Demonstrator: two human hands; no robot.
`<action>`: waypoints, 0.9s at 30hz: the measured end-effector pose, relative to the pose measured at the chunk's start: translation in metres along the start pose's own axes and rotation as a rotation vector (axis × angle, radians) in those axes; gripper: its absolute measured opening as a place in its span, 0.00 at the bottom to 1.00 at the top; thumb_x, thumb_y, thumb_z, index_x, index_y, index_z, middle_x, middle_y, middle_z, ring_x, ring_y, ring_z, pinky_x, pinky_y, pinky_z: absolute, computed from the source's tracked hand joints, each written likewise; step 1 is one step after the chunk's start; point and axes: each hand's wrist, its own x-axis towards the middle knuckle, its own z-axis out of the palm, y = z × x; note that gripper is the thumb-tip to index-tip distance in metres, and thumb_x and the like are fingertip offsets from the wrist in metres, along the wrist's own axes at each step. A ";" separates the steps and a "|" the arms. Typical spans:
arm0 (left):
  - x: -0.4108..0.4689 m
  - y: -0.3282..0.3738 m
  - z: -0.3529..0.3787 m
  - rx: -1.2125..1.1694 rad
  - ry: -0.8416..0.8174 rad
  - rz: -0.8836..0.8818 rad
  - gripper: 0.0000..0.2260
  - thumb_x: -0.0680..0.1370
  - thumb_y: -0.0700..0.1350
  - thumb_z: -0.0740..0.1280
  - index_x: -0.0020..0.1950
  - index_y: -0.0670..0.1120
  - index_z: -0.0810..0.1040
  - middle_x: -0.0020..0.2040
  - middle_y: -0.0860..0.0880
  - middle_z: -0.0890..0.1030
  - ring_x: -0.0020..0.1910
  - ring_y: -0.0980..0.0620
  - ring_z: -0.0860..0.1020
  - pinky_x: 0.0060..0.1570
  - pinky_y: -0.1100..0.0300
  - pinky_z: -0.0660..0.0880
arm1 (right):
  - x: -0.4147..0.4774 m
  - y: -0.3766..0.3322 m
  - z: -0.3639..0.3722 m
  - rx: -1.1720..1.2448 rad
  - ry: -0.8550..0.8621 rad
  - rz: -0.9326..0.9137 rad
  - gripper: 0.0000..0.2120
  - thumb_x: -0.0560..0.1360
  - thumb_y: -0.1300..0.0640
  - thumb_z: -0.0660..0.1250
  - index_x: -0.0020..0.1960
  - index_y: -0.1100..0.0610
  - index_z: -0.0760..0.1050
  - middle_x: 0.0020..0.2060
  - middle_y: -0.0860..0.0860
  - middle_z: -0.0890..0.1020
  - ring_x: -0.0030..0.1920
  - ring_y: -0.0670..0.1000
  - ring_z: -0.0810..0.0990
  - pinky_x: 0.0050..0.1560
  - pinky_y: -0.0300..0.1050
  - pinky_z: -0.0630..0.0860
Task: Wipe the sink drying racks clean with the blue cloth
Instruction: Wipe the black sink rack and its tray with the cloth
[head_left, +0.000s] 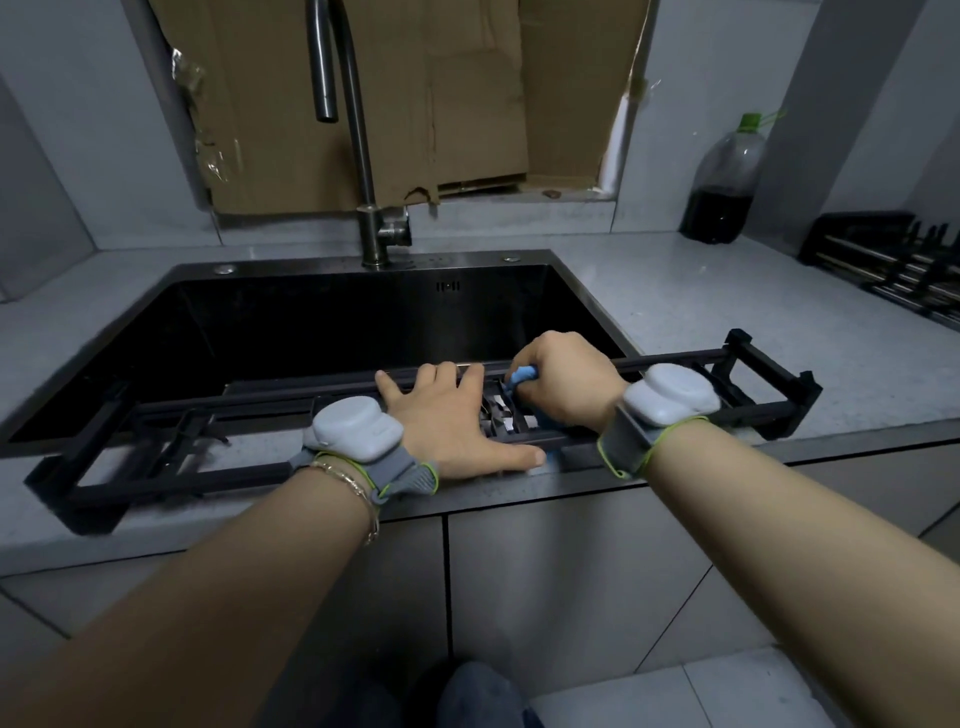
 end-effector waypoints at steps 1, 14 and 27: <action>0.000 0.000 0.000 -0.001 0.006 -0.002 0.50 0.64 0.75 0.60 0.77 0.48 0.50 0.72 0.47 0.60 0.72 0.46 0.56 0.68 0.31 0.44 | 0.000 -0.003 0.004 -0.031 0.039 0.012 0.10 0.70 0.60 0.66 0.46 0.50 0.82 0.46 0.53 0.83 0.49 0.55 0.80 0.48 0.47 0.77; 0.001 -0.002 0.001 -0.007 0.005 0.006 0.51 0.64 0.76 0.60 0.77 0.48 0.50 0.73 0.47 0.59 0.73 0.46 0.54 0.67 0.31 0.42 | -0.003 -0.002 -0.015 0.072 -0.074 0.010 0.05 0.69 0.62 0.70 0.42 0.55 0.82 0.42 0.55 0.83 0.44 0.52 0.81 0.47 0.47 0.79; 0.001 -0.003 0.002 0.006 -0.001 -0.002 0.51 0.64 0.76 0.60 0.77 0.47 0.49 0.73 0.47 0.58 0.73 0.46 0.54 0.67 0.31 0.42 | -0.014 0.007 -0.009 0.124 -0.141 -0.016 0.06 0.70 0.64 0.69 0.44 0.56 0.83 0.44 0.53 0.84 0.45 0.48 0.80 0.49 0.42 0.77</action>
